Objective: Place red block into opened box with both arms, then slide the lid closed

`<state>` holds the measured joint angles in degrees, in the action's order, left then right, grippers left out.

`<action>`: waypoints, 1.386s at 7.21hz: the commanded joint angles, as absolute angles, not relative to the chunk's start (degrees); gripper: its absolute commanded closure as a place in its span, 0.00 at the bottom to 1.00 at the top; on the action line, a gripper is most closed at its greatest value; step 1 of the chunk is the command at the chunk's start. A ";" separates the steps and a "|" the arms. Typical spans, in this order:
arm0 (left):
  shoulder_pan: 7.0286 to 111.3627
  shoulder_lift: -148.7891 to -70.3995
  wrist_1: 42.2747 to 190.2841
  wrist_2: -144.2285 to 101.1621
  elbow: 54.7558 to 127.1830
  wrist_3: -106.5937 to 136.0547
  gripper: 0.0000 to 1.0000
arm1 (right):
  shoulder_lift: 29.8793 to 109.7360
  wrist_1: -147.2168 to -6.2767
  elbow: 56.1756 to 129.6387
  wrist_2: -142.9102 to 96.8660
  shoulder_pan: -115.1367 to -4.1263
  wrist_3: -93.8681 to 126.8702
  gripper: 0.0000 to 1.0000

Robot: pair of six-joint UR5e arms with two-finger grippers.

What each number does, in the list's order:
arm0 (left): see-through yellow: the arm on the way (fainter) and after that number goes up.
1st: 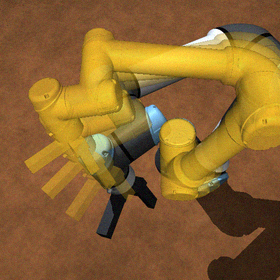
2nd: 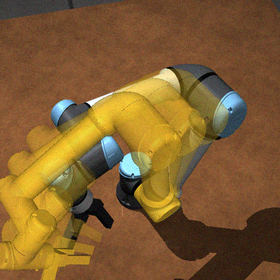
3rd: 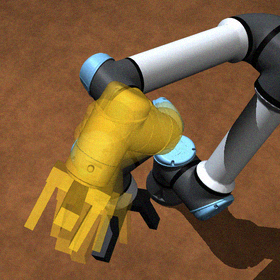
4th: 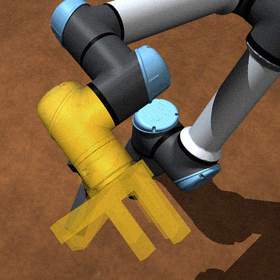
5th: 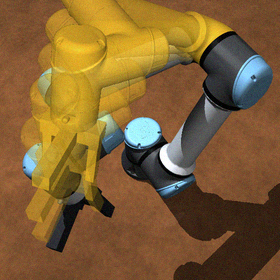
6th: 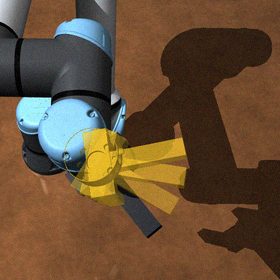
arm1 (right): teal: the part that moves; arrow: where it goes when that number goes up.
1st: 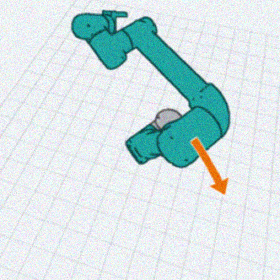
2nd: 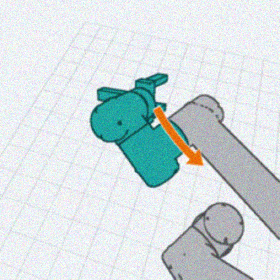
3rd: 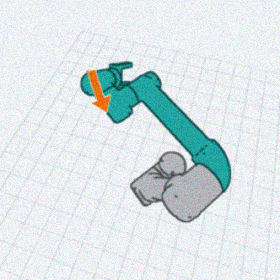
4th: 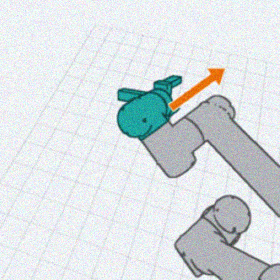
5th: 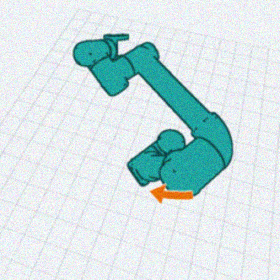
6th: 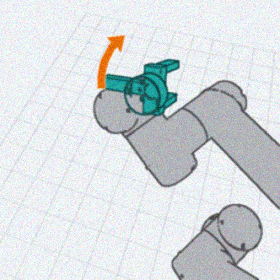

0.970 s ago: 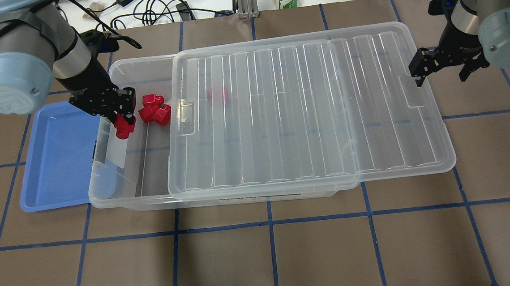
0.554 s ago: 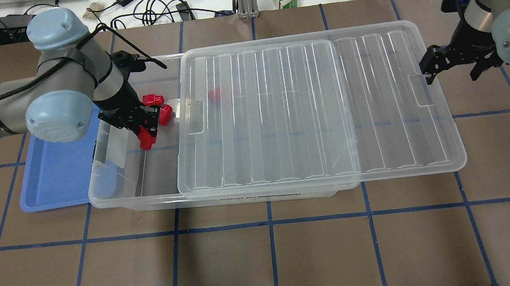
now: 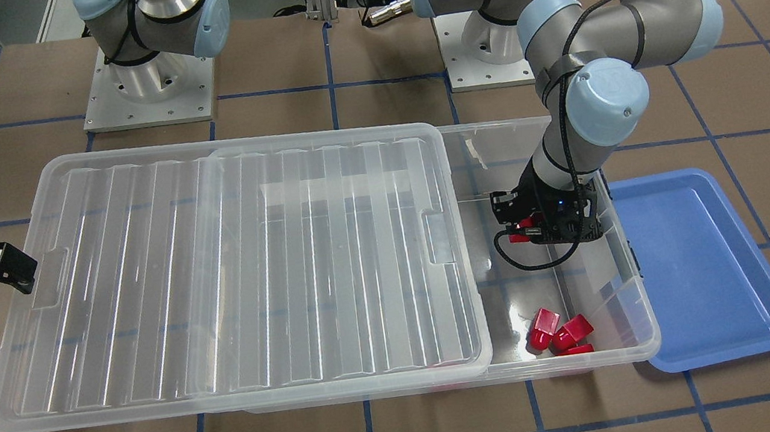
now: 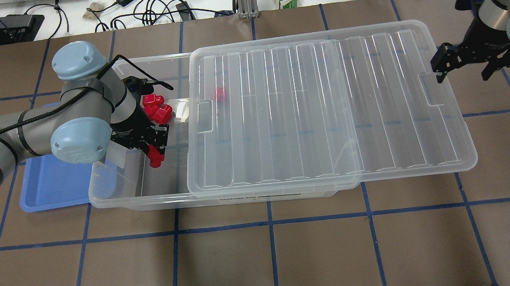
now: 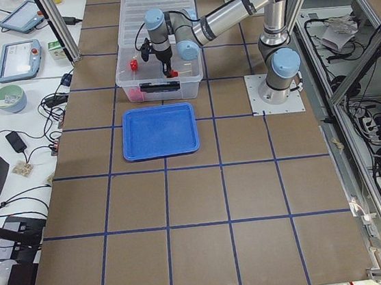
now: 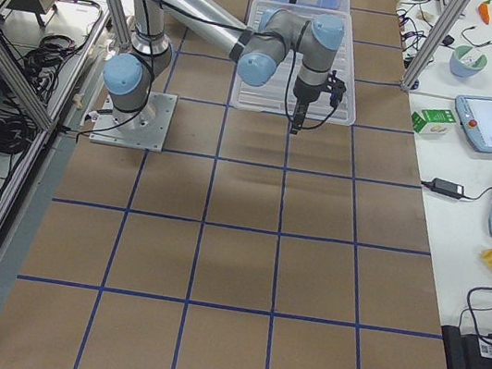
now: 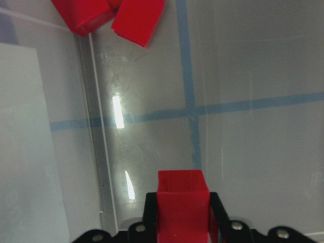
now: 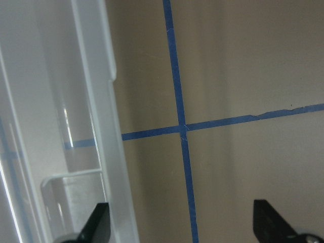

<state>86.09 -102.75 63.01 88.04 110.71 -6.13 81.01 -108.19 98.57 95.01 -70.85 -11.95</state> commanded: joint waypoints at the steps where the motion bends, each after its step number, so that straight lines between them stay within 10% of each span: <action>1: 86.22 -104.49 62.93 88.15 111.45 -4.83 1.00 | 81.91 -108.11 97.65 92.66 -72.67 -11.86 0.00; 2: 86.22 -105.63 61.36 88.59 111.45 -4.92 1.00 | 82.78 -104.28 93.82 91.24 -76.25 -11.43 0.00; 3: 86.31 -106.60 60.04 88.59 111.45 -4.92 0.75 | 83.40 -100.15 88.47 91.06 -80.38 -10.99 0.00; 4: 86.31 -106.61 59.86 88.59 111.36 -4.92 0.12 | 83.50 -94.71 82.76 91.14 -85.73 -9.59 0.00; 5: 86.22 -105.83 59.51 88.59 110.57 -4.92 0.00 | 83.67 -92.57 79.49 91.23 -89.44 -5.32 0.00; 10: 87.27 -98.54 83.34 88.33 90.93 -4.48 0.00 | 87.10 -87.90 82.71 91.14 -91.58 0.52 0.00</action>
